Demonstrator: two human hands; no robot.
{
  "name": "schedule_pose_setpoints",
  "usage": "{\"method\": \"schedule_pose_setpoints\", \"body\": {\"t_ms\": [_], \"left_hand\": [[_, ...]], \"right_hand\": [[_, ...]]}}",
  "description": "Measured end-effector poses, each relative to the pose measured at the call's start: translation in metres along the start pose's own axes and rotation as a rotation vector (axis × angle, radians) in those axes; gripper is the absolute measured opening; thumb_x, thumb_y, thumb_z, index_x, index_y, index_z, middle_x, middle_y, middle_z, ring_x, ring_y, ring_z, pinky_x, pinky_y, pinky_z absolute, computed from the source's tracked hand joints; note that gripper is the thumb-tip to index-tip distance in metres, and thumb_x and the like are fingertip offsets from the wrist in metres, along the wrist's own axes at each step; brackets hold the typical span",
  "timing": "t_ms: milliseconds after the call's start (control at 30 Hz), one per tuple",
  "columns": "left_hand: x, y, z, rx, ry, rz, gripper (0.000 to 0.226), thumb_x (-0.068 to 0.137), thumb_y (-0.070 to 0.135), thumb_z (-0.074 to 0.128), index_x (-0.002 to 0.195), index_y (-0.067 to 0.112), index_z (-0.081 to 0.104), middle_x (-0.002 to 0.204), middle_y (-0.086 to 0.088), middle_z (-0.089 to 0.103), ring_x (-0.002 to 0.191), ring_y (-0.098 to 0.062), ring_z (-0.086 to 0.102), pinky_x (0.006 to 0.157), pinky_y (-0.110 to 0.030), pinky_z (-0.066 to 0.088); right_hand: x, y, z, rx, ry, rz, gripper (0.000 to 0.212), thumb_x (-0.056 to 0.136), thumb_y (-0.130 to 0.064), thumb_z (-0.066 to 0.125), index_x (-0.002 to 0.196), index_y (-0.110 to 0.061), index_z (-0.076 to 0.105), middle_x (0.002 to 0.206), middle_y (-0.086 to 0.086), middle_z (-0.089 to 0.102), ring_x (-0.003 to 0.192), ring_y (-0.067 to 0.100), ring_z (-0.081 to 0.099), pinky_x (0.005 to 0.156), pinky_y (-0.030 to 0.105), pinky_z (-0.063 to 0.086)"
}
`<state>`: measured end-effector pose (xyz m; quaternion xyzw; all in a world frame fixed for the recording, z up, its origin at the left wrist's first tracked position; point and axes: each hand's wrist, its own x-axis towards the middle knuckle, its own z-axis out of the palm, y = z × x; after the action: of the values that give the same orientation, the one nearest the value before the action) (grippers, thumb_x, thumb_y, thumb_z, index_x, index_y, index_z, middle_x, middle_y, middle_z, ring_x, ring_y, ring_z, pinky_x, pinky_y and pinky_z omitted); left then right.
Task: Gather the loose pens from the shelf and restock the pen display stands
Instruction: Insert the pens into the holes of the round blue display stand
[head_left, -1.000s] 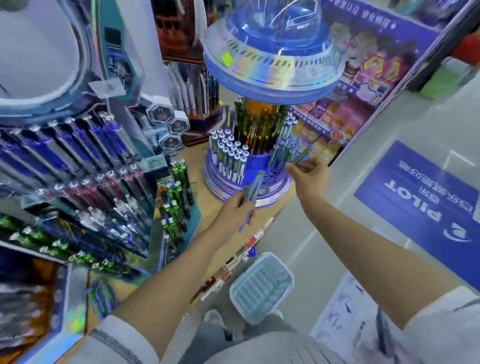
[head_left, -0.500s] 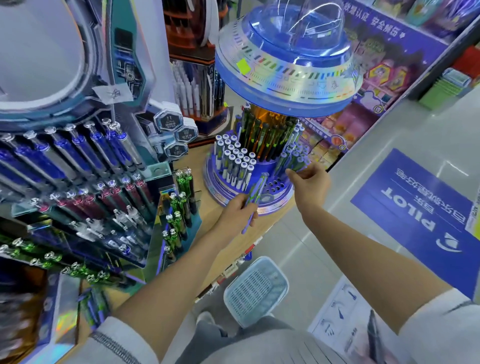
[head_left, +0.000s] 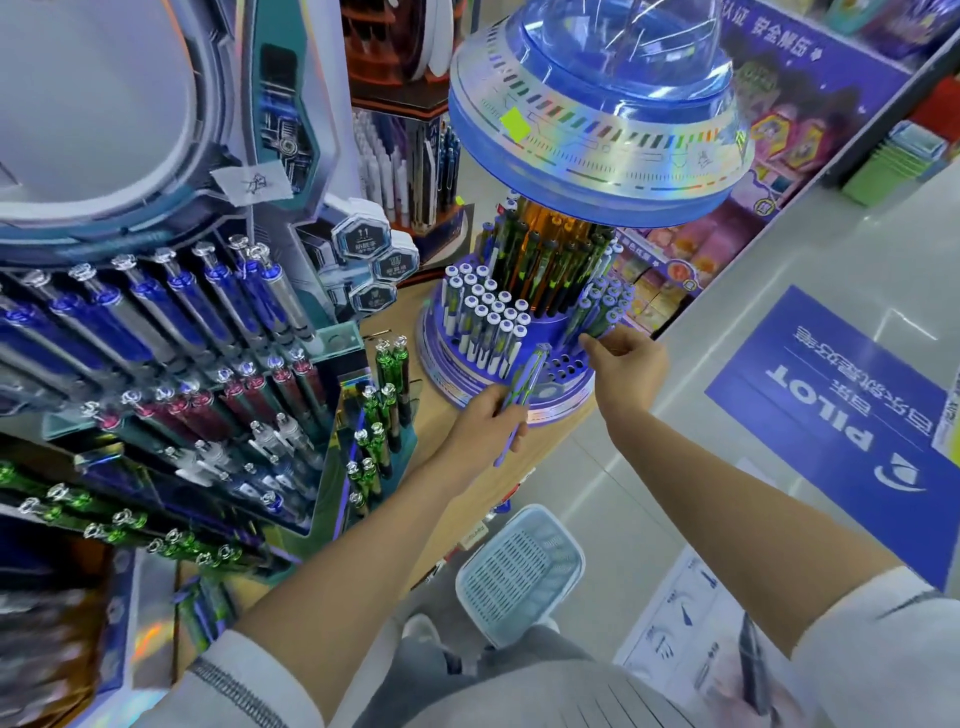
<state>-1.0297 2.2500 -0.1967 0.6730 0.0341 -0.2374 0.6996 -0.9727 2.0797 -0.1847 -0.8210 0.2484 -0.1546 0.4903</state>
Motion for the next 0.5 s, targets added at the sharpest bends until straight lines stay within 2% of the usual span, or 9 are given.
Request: {"method": "schedule_pose_setpoints", "body": {"t_ms": [167, 333, 500], "left_hand": [[0.0005, -0.0010, -0.0046, -0.001, 0.007, -0.001, 0.008, 0.096, 0.008, 0.045, 0.090, 0.010, 0.049, 0.072, -0.005, 0.053, 0.056, -0.012, 0.047, 0.045, -0.022, 0.036], [0.0014, -0.0012, -0.0054, -0.013, -0.003, -0.009, 0.005, 0.097, 0.008, 0.045, 0.094, 0.008, 0.049, 0.070, -0.002, 0.054, 0.054, -0.010, 0.047, 0.047, -0.025, 0.035], [0.0047, -0.0002, -0.0064, -0.023, -0.007, -0.007, 0.006, 0.096, 0.009, 0.046, 0.092, 0.010, 0.050, 0.072, -0.002, 0.055, 0.058, -0.012, 0.048, 0.047, -0.023, 0.037]], "right_hand": [[-0.0010, 0.0049, 0.0054, 0.024, 0.038, 0.010, 0.019, 0.080, -0.025, 0.078, 0.084, -0.011, 0.066, 0.080, 0.004, 0.069, 0.070, 0.013, 0.061, 0.066, 0.025, 0.050], [0.0024, 0.0008, 0.0092, 0.006, 0.064, 0.029, 0.017, 0.079, -0.027, 0.077, 0.077, -0.020, 0.062, 0.076, 0.001, 0.067, 0.069, 0.016, 0.062, 0.066, 0.025, 0.050], [0.0017, 0.0103, 0.0099, -0.041, 0.041, 0.060, 0.010, 0.083, -0.030, 0.073, 0.085, -0.021, 0.075, 0.078, -0.005, 0.072, 0.067, 0.014, 0.069, 0.070, 0.034, 0.057]]}}
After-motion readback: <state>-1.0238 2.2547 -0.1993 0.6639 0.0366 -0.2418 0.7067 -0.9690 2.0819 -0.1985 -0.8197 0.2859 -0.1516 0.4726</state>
